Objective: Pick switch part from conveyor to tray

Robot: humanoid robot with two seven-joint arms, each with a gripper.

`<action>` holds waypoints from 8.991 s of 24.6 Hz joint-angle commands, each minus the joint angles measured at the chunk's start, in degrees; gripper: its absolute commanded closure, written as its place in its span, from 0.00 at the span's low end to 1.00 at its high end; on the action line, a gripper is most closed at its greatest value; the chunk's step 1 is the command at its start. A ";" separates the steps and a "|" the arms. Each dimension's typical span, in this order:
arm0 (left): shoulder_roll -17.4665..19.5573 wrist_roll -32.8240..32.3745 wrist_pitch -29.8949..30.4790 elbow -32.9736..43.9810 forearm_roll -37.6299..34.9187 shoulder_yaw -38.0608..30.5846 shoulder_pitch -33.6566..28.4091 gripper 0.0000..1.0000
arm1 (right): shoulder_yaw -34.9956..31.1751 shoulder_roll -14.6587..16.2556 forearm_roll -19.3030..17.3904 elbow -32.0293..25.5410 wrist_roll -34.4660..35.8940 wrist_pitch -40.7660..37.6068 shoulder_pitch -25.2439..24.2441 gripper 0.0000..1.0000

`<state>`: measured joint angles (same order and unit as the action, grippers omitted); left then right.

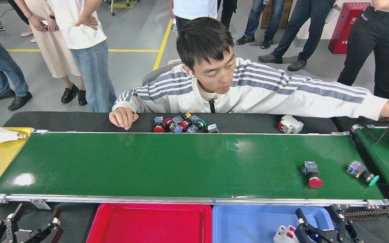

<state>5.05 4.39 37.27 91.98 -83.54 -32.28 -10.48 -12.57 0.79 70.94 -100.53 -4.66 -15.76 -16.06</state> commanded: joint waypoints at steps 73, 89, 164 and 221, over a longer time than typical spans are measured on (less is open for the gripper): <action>1.28 -2.81 0.17 0.92 2.60 -0.60 2.22 0.00 | 5.54 -4.75 8.16 2.01 -2.72 13.21 9.11 0.00; 1.28 -2.81 -0.35 0.83 2.16 -0.60 2.48 0.00 | 23.12 -5.36 12.38 20.73 -6.06 22.79 25.55 0.39; -8.22 -7.47 -8.61 -28.79 -14.37 37.28 33.51 0.00 | 23.91 -6.16 8.25 33.03 1.14 22.62 33.90 0.07; 6.02 -10.98 -11.52 -1.98 2.77 26.56 11.54 0.00 | 9.58 -2.29 8.34 2.71 7.38 11.28 4.10 0.00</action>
<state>10.48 -5.50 26.11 89.61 -80.62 -5.96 0.34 -2.47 -1.30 79.58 -96.94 2.02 -4.28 -11.72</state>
